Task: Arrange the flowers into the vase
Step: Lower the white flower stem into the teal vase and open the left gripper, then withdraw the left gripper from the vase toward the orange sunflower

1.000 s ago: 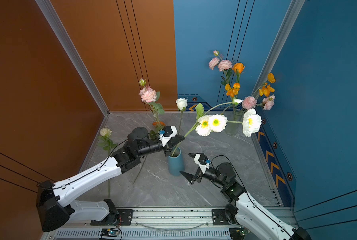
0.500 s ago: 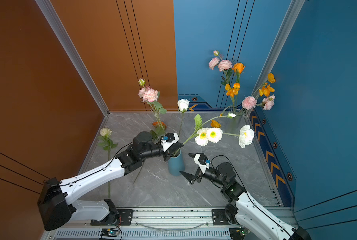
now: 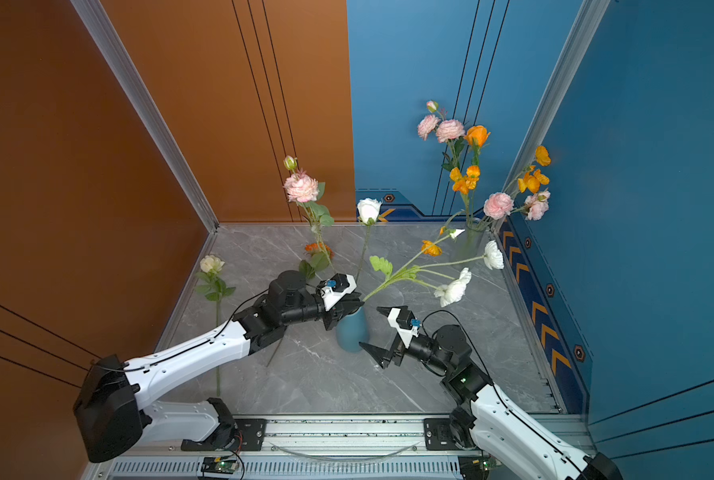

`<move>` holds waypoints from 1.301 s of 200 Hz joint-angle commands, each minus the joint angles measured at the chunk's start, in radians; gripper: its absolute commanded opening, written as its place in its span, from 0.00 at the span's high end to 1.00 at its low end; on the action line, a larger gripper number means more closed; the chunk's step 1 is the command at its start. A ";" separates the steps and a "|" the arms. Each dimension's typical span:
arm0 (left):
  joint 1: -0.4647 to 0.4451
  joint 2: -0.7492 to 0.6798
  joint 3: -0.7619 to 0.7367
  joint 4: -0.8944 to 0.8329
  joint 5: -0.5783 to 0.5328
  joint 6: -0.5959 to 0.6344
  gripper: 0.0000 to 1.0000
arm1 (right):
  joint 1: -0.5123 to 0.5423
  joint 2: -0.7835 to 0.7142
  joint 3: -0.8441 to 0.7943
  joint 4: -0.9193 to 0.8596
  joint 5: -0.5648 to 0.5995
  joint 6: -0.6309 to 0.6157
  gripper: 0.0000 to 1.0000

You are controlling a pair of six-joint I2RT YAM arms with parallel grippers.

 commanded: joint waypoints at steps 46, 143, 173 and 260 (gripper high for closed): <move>0.015 -0.162 0.008 -0.029 -0.058 -0.020 0.45 | -0.006 -0.015 -0.007 0.031 -0.007 0.015 0.00; 0.020 -0.517 0.060 -0.410 -1.014 -0.136 0.26 | -0.002 -0.021 -0.013 0.024 0.020 0.009 0.00; 0.081 -0.513 0.062 -0.657 -1.128 -0.234 0.25 | -0.002 -0.022 -0.011 0.022 0.019 0.009 0.00; 0.467 -0.148 -0.031 -0.659 -0.360 -0.517 0.34 | 0.002 -0.016 -0.007 0.022 0.012 0.008 0.00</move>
